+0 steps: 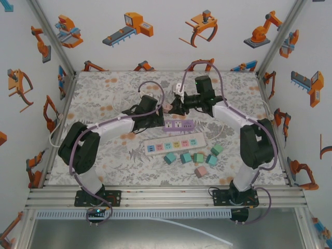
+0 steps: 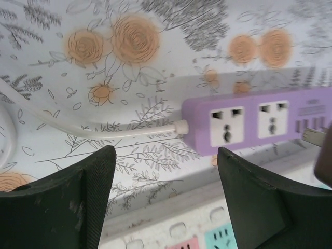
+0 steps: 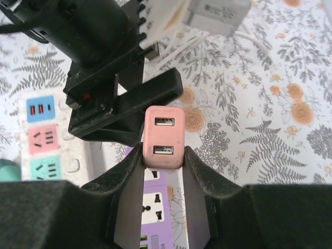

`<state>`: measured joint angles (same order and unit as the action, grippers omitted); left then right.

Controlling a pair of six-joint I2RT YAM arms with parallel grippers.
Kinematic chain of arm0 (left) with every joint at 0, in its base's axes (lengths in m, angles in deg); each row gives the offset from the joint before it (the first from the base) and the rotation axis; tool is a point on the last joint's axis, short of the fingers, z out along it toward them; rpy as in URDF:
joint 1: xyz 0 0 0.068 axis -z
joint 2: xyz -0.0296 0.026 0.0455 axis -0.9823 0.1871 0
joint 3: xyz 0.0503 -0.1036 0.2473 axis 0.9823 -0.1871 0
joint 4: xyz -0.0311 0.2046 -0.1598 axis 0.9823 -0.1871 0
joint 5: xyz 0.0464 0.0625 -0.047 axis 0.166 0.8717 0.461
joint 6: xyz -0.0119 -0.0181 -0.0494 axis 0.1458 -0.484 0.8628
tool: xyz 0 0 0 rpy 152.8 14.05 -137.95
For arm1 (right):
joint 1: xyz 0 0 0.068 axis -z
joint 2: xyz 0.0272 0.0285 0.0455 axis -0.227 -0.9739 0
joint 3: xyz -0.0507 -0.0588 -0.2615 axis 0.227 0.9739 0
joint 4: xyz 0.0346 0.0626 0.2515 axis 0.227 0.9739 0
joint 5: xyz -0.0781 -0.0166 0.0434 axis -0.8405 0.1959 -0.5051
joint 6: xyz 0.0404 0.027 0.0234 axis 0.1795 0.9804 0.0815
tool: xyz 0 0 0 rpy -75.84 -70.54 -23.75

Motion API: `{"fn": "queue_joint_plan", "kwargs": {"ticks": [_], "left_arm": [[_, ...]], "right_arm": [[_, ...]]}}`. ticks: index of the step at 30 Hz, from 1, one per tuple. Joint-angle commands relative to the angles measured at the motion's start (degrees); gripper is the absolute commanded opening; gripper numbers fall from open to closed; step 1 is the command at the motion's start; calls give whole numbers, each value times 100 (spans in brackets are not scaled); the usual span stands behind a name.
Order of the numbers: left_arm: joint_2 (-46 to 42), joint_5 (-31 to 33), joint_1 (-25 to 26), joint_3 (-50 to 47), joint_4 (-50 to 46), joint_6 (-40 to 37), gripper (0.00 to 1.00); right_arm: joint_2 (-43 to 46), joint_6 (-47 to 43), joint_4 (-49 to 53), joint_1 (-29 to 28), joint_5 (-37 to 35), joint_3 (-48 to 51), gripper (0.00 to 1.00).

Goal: Pull the plug off the socket

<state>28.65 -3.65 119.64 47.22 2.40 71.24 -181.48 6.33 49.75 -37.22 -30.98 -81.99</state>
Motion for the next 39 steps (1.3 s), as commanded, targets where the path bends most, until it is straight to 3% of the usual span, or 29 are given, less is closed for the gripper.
{"fn": "queue_joint_plan", "kwargs": {"ticks": [1, 4, 9, 13, 16, 21, 23, 29, 35, 39], "left_arm": [[-768, -218, 1, -85, 122, -436, 73], [-1407, -592, 3, -357, 328, -642, 73], [-2460, -1768, 24, -866, 666, -1274, 79], [-3084, -2503, 196, -867, -27, -1969, 83], [-3458, -2523, 504, -725, -776, -2447, 86], [-3887, -2717, 1102, -546, -1832, -2861, 94], [-4034, -2689, 1417, -532, -2118, -2989, 99], [-4085, -2242, 2516, -637, -2470, -3202, 97], [-3961, -1809, 3310, -658, -2708, -3194, 97], [-4023, -1086, 3772, -912, -2636, -3315, 97]], "right_arm": [[622, 1369, -670, 54, -327, 231, 12], [1107, 2581, -724, 54, -829, 373, 11], [1900, 4224, -185, 54, -1152, 555, 9], [2586, 5321, 434, 30, -1454, 836, 8], [3193, 5624, 663, -88, -1447, 1293, 8], [4146, 5153, 1961, -377, -1704, 1603, 8], [4391, 4975, 2475, -578, -1797, 1675, 8], [4624, 4615, 3402, -1400, -2409, 2068, 8], [4486, 5251, 2498, -2165, -2838, 2903, 10], [4351, 5428, 1396, -2630, -3427, 3713, 12]]}}
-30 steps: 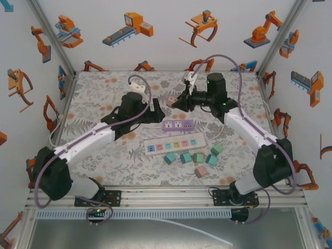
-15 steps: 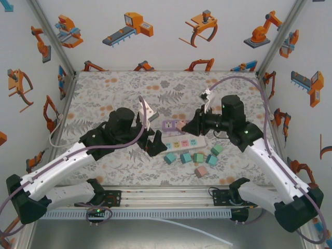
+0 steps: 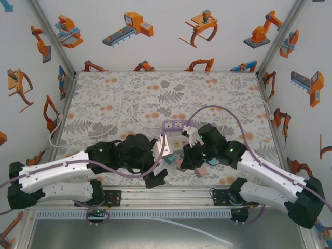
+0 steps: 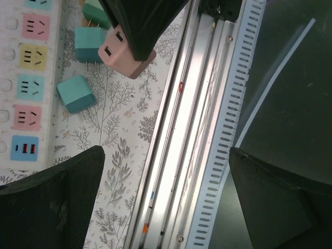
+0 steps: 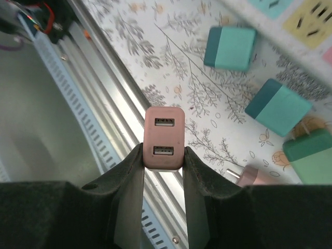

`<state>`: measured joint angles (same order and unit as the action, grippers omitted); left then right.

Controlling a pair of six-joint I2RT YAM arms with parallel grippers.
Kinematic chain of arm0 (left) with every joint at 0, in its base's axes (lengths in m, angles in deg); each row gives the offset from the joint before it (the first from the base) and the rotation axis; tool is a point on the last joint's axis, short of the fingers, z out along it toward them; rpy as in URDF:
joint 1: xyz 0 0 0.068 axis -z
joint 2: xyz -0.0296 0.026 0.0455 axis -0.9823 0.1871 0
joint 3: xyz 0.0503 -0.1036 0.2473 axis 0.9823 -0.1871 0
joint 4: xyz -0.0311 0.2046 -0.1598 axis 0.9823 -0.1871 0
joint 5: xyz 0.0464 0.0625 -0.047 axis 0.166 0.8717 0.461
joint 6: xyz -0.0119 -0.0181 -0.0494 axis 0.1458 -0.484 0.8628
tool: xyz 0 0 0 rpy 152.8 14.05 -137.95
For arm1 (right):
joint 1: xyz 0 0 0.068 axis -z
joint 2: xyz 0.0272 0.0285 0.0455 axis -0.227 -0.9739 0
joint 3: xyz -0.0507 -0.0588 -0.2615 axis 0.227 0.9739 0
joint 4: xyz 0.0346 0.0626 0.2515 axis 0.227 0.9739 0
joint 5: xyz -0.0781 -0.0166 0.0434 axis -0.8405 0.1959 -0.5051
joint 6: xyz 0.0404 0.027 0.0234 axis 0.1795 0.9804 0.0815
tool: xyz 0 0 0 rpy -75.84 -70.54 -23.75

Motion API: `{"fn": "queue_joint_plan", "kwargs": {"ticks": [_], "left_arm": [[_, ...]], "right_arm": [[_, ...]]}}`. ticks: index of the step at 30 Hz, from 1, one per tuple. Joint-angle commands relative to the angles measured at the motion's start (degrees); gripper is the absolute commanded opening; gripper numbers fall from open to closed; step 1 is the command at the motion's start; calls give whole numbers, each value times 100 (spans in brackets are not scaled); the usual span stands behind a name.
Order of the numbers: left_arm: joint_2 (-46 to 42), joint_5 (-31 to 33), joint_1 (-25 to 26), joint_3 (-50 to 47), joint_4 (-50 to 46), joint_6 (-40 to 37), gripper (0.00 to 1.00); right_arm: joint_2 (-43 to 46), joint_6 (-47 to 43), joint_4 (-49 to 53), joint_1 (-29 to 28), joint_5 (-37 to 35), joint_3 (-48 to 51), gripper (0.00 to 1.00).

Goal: Pull the plug off the socket

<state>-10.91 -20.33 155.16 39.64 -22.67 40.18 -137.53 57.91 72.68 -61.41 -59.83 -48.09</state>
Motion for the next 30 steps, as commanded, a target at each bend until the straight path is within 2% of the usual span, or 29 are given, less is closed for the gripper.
{"fn": "queue_joint_plan", "kwargs": {"ticks": [1, 6, 8, 10, 18, 30], "left_arm": [[-73, 711, 306, -207, -105, -208, 97], [-104, 799, 369, -374, 74, -112, 97], [-154, 836, 369, -453, 180, -119, 97], [-213, 910, 369, -548, 307, -155, 97], [-236, 1332, 369, -615, 386, -151, 97], [-540, 1973, 369, -944, 811, -20, 97]], "right_arm": [[-80, 338, -1177, -278, -648, 506, 13], [-202, 593, -2038, -354, -1096, 1139, 18], [-219, 624, -2187, -351, -1231, 1294, 26], [-245, 664, -2279, -363, -1302, 1435, 30], [-222, 832, -2240, -391, -1527, 1732, 41], [264, 949, -1881, -391, -1898, 1782, 48]]}}
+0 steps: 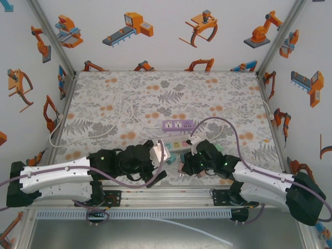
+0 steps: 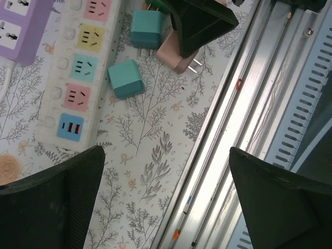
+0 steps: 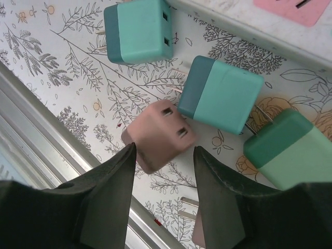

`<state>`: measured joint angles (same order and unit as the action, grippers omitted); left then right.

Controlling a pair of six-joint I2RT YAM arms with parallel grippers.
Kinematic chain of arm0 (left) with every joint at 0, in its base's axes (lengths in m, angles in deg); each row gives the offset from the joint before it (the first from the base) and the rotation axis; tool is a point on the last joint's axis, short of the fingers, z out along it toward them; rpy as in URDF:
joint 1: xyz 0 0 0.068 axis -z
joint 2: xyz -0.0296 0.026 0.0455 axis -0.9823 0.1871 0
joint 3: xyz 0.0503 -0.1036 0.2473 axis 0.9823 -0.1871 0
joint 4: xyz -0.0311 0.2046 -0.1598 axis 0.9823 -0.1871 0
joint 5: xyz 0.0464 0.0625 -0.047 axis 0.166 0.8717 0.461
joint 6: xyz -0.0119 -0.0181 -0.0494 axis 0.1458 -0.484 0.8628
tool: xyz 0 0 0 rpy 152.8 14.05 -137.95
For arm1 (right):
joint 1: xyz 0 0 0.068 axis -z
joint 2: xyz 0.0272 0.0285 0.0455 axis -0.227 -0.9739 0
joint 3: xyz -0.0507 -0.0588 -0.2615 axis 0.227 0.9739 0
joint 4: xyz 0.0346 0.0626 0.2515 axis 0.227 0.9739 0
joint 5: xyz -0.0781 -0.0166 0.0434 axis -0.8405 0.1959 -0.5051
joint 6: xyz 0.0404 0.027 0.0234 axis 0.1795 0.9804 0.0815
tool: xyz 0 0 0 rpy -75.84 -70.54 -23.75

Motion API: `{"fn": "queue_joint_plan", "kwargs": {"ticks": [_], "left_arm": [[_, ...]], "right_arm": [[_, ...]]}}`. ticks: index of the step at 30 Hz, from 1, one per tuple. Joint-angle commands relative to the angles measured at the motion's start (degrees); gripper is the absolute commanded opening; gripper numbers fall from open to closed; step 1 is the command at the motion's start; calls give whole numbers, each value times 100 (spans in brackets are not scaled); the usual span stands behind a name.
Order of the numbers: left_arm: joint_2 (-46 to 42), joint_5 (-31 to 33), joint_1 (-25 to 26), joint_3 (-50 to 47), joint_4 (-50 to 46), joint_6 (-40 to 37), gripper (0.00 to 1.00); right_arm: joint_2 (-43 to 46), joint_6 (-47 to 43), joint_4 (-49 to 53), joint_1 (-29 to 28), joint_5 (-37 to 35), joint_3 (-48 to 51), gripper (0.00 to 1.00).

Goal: Pull the plug off the socket

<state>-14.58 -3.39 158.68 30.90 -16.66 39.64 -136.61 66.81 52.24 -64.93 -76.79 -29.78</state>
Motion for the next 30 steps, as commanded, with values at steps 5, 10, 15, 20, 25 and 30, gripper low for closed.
{"fn": "queue_joint_plan", "kwargs": {"ticks": [5, 10, 15, 20, 25, 30], "left_arm": [[-457, 616, 17, -321, 522, 146, 97], [-799, 1519, 8, -604, 836, 320, 97], [-965, 3460, -297, -747, 681, 912, 97], [-1638, 4186, -1298, -1522, 1513, 865, 97], [-2391, 4052, -2826, -2602, 2508, 421, 97], [-2591, 4003, -4124, -3538, 3807, -563, 97]], "right_arm": [[480, -270, 571, -38, -655, -407, 48], [789, -1037, 475, -14, -2543, -782, 64], [972, -1791, -401, 639, -3901, -660, 85], [888, -1828, -825, 2571, -3341, -558, 87], [202, -2040, -1687, 3984, -2979, -326, 92], [-1307, -1950, -3413, 4934, -2128, -130, 93]]}}
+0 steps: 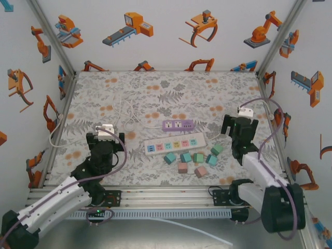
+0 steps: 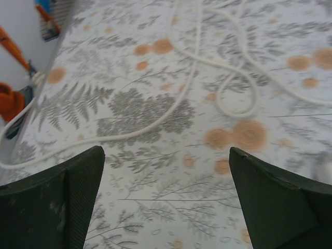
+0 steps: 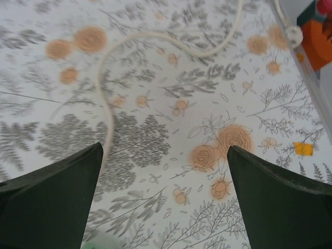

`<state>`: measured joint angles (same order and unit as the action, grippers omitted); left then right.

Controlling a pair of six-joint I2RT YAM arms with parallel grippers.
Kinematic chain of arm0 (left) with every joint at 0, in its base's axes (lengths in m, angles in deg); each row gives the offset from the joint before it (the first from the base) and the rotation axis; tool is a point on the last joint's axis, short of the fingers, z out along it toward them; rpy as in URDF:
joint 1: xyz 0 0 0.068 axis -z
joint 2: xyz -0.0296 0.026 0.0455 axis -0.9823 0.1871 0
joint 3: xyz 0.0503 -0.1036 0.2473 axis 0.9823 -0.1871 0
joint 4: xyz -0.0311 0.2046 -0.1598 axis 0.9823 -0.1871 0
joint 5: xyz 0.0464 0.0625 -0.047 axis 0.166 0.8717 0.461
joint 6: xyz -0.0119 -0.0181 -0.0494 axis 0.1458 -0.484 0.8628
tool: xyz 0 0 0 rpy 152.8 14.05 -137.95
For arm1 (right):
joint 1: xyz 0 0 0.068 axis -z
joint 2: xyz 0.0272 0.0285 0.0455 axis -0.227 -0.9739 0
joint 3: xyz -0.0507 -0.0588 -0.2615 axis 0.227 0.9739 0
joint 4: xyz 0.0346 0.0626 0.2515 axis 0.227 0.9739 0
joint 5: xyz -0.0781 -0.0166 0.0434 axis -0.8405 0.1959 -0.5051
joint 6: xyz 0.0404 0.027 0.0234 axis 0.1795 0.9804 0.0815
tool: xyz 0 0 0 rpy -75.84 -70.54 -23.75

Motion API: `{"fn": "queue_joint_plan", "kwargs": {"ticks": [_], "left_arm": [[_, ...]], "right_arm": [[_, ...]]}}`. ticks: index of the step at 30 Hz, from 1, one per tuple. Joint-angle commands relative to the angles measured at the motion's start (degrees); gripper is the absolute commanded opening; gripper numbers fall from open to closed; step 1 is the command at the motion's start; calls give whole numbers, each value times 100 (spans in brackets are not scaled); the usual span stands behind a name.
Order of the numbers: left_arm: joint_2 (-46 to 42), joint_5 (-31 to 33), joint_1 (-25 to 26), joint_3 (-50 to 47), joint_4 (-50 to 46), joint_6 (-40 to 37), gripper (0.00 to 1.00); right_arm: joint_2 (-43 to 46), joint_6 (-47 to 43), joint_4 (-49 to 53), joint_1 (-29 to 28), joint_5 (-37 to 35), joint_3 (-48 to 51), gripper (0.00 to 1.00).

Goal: Pull the plug off the socket

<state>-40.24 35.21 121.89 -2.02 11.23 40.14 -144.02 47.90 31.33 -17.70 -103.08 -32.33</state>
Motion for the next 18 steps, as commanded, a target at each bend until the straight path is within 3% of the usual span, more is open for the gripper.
{"fn": "queue_joint_plan", "kwargs": {"ticks": [1, 5, 6, 8, 10, 11, 15, 18], "left_arm": [[34, 8, -784, -304, 1100, -574, 97], [595, -1003, -2043, -518, 1813, -278, 97], [797, -1217, -2303, -550, 2055, -268, 97], [1435, -1694, -2783, -598, 2711, -247, 97], [2149, -2156, -3173, -576, 3343, -181, 97], [2574, -2319, -3325, -544, 3660, -125, 97], [4227, -2618, -3560, -182, 4916, -120, 97], [5184, -2921, -3738, 352, 5045, 5, 97]], "right_arm": [[-990, -74, -1621, 269, 555, 58, 93], [-2076, -512, -2072, 310, 812, -480, 94], [-2291, -431, -2230, 343, 664, -467, 97], [-2389, -191, -2336, 594, 1054, -417, 98], [-2636, -210, -3228, 686, 1304, 20, 99], [-2681, -240, -3733, 686, 1376, 172, 99], [-2663, -276, -3337, 686, 1431, 17, 99], [-2645, -234, -3376, 688, 1324, 52, 99]]}}
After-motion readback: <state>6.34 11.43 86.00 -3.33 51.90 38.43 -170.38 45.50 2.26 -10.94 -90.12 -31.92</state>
